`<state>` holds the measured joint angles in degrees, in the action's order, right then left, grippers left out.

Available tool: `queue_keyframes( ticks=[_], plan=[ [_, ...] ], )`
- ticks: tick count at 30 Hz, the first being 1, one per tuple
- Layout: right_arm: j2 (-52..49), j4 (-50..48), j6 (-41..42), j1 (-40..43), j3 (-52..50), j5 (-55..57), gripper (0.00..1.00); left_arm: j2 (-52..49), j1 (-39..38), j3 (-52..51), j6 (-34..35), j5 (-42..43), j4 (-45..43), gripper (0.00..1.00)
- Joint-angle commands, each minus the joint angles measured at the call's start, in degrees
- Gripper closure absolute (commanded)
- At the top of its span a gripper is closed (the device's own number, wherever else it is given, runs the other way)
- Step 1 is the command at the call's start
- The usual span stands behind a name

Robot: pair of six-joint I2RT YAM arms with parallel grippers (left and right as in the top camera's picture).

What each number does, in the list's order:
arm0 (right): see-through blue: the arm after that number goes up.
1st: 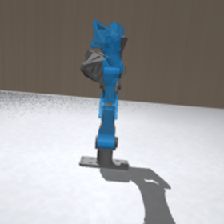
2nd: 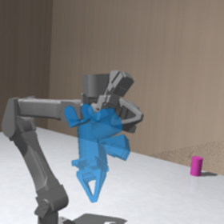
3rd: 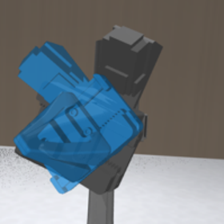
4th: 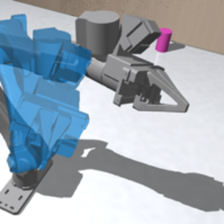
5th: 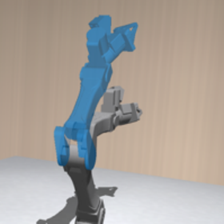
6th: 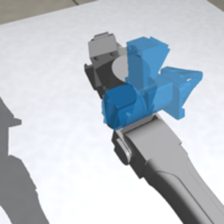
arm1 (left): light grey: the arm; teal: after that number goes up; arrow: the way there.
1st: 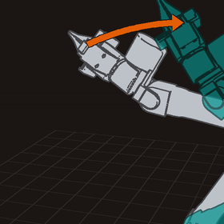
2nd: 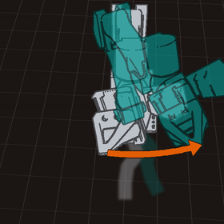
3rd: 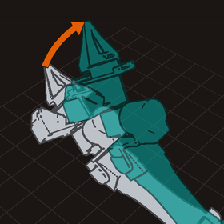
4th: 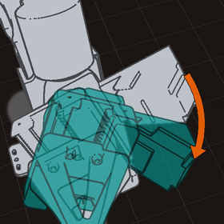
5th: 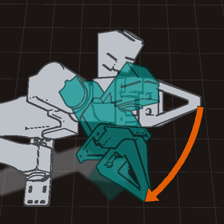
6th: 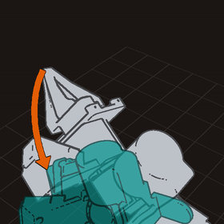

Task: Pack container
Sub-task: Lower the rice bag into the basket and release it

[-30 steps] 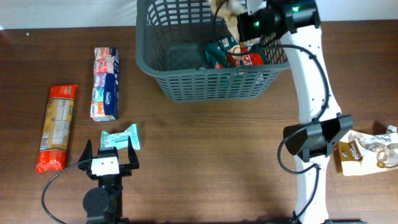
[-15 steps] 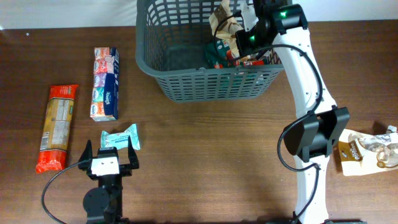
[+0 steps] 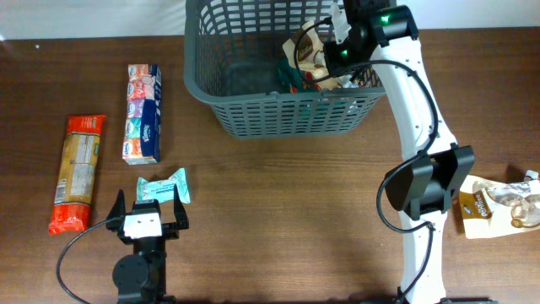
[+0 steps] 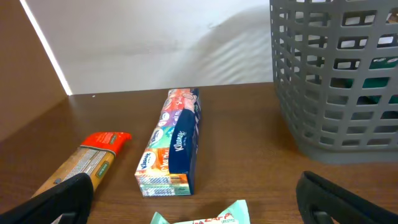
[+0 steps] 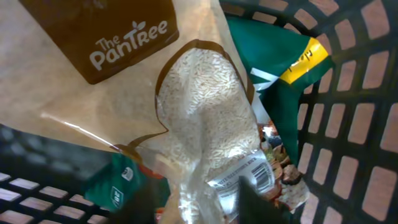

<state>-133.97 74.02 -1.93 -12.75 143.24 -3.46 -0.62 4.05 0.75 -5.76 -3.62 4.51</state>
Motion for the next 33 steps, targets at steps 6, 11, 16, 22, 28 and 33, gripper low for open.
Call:
queue_keyframes(
  ticks=[6,11,16,22,28,33],
  plan=[
    [2.5,-0.8,-0.2,0.2,2.1,1.3,0.04,0.3,0.1,-0.2,0.5,0.4,0.1,0.01],
    [2.6,-0.2,-0.2,1.3,11.3,4.1,0.01,0.3,0.1,-0.2,0.5,0.4,0.1,0.01],
    [2.6,0.1,-0.6,3.4,26.9,6.8,0.01,0.3,0.1,-0.2,0.5,0.4,0.1,0.01],
    [7.0,2.8,1.1,8.2,36.7,9.7,0.01,0.3,0.1,-0.2,0.5,0.4,0.1,0.01],
    [13.8,11.9,11.0,11.8,36.7,32.8,0.01,0.3,0.1,-0.2,0.5,0.4,0.1,0.01],
    [17.4,23.3,20.6,14.3,36.1,40.3,0.01,0.3,0.1,-0.2,0.5,0.4,0.1,0.01]
  ],
)
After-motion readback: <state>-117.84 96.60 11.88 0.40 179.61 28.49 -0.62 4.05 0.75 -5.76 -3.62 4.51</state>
